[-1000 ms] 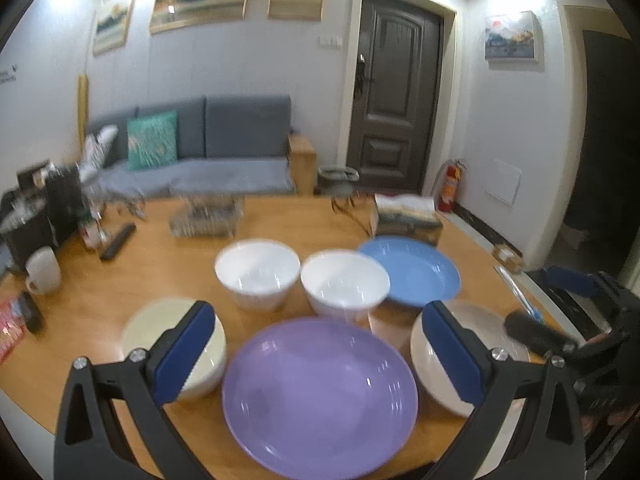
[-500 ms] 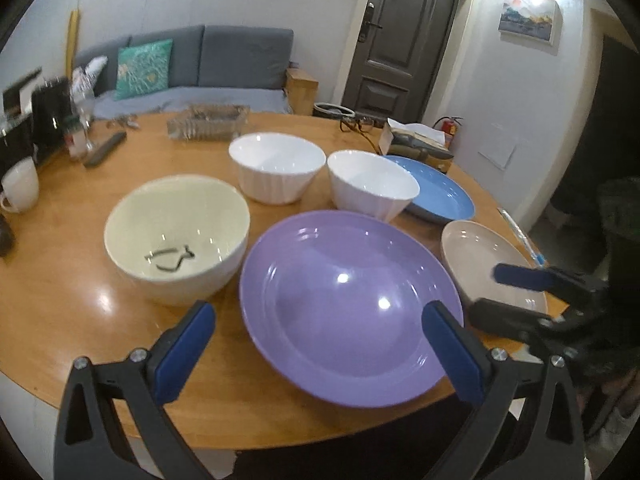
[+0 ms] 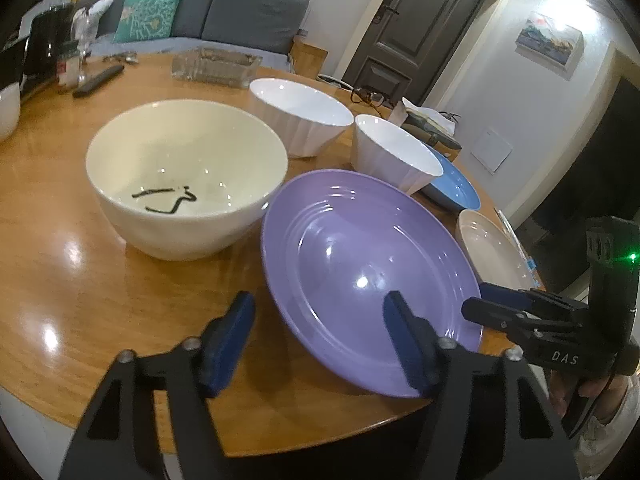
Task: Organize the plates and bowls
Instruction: 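Move both grippers to the purple plate rim and close on it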
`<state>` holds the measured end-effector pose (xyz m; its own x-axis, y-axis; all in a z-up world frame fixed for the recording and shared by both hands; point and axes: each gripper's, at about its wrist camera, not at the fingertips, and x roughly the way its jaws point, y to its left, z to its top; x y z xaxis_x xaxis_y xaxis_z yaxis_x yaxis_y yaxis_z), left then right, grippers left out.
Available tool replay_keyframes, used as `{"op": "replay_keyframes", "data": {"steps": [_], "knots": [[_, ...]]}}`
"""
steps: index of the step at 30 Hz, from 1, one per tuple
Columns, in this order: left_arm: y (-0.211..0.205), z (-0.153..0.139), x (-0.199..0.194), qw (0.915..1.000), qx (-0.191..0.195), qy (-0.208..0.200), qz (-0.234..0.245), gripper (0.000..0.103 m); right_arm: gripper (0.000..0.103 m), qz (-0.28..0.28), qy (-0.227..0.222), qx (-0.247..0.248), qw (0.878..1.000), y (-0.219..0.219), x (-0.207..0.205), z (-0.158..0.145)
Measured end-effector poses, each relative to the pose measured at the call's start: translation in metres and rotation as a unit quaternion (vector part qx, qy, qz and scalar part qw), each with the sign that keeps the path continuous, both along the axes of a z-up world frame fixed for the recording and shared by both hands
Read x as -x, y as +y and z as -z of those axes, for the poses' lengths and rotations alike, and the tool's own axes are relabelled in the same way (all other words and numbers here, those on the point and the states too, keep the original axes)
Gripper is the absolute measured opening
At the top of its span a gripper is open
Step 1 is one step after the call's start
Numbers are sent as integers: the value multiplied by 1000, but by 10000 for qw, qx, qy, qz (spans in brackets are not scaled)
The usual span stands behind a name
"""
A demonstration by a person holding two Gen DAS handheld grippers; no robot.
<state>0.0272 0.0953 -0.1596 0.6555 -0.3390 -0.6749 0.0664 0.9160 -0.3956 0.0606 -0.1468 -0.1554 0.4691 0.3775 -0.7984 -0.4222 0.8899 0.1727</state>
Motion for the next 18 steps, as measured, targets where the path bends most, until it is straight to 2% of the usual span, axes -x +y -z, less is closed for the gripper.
{"op": "replay_keyframes", "data": {"steps": [4, 8, 10, 18], "knots": [[3, 6, -5, 9998, 139, 111, -22, 38, 44, -29, 2, -8, 10000, 4, -2, 0], [3, 9, -10, 9999, -4, 120, -103, 27, 45, -18, -109, 193, 9998, 13, -4, 1], [5, 11, -11, 9998, -56, 110, -177, 21, 39, 53, -214, 328, 9992, 16, -6, 2], [4, 12, -17, 9992, -282, 45, -273, 19, 36, 339, -517, 898, 9940, 30, -13, 6]]}}
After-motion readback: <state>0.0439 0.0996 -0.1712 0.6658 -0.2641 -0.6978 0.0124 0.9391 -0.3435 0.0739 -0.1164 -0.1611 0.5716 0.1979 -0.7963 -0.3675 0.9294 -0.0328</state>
